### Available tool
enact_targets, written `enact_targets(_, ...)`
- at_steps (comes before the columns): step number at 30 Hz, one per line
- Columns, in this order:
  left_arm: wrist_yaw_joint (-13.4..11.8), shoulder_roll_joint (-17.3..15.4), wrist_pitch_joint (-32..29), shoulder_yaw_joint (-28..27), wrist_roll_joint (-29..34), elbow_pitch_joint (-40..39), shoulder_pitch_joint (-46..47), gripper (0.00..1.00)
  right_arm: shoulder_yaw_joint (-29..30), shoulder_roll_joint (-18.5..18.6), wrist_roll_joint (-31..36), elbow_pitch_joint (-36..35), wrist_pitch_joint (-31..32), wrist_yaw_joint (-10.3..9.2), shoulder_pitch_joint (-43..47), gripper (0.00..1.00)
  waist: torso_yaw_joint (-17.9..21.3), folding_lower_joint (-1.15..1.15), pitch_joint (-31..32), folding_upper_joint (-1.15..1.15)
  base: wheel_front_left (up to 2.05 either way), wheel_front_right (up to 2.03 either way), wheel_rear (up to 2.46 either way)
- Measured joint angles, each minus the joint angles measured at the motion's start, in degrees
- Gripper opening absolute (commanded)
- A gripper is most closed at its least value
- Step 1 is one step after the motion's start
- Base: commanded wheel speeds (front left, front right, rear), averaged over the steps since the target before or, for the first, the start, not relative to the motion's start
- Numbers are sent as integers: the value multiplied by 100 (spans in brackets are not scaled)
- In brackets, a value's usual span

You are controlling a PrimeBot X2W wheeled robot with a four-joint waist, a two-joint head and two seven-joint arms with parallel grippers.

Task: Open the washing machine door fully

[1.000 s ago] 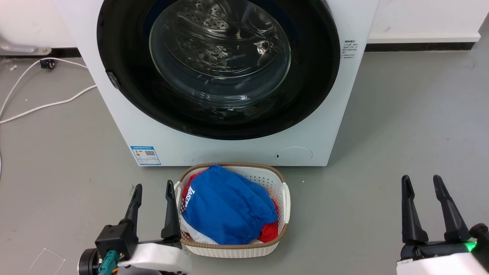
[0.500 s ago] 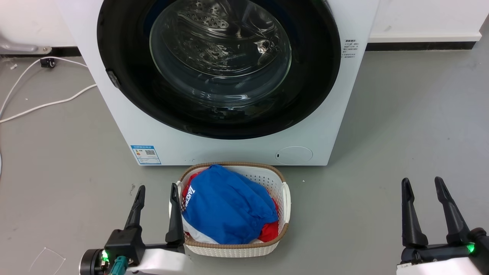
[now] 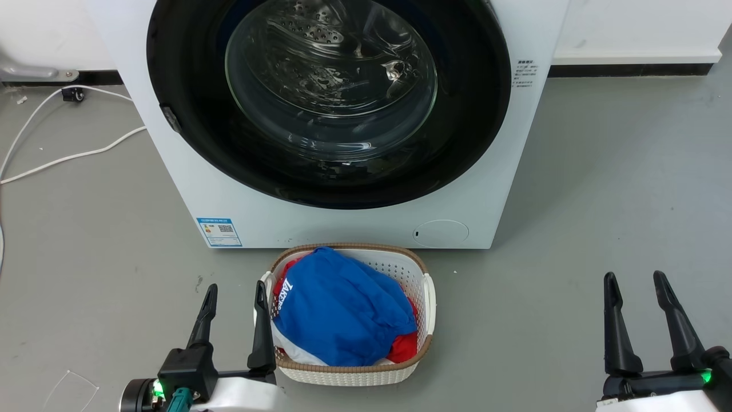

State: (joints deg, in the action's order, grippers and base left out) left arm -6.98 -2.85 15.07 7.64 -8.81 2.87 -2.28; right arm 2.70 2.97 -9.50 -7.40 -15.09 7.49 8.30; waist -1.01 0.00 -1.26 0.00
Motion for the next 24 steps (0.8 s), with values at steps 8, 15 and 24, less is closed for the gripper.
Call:
enact_targets(8, 8, 0, 0, -8, -4, 48, 0, 100, 14, 0, -10, 53, 0, 0, -1, 100, -7, 0, 5, 0, 0, 0, 0)
enact_targets(15, -8, 0, 0, -10, -2, 67, -5, 100, -8, 0, 3, 88, 0, 0, -1, 100, -1, 0, 16, 0, 0, 0, 0)
enact_targets(24, -14, 0, 0, -8, -2, 81, -15, 100, -70, -4, -114, 104, 0, 1, 0, 0, 1, 0, 18, 0, 0, 0, 0)
